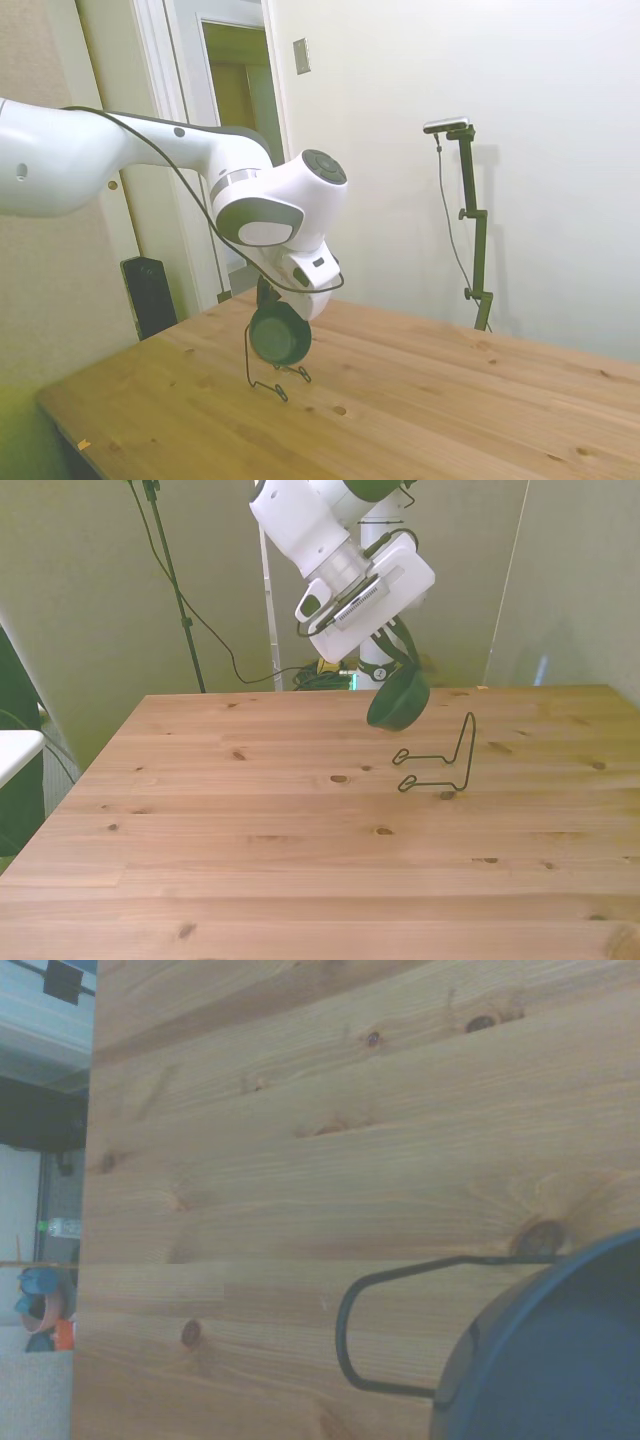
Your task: Load the bowl
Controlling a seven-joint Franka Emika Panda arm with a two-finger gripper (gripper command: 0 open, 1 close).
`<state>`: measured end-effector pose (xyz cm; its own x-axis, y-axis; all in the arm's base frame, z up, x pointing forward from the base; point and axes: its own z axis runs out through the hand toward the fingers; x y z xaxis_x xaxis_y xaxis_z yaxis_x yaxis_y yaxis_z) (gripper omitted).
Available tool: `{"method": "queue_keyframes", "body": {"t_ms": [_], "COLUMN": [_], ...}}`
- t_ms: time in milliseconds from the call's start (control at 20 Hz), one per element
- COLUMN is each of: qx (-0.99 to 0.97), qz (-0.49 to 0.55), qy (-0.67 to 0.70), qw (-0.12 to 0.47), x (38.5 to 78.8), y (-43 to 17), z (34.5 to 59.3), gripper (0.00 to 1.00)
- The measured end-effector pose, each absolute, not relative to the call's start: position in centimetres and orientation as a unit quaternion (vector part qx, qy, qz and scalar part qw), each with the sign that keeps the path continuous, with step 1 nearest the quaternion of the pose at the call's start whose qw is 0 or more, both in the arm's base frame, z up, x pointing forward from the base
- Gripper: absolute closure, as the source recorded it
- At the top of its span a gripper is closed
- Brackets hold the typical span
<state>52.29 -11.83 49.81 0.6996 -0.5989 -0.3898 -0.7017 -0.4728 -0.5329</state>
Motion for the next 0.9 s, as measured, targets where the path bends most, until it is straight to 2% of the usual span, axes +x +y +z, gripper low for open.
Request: {"method": "queue_keyframes", "body": {"t_ms": [550, 900], "qx": [-0.854, -0.869], "qz": [0.105, 0.116], "qy": [0.358, 0.317], "qw": [0.362, 0.362], "x": [53.1, 53.6], "y": [-12.0, -9.8], "z": [46.8, 45.6], "gripper": [1.00, 1.00]}}
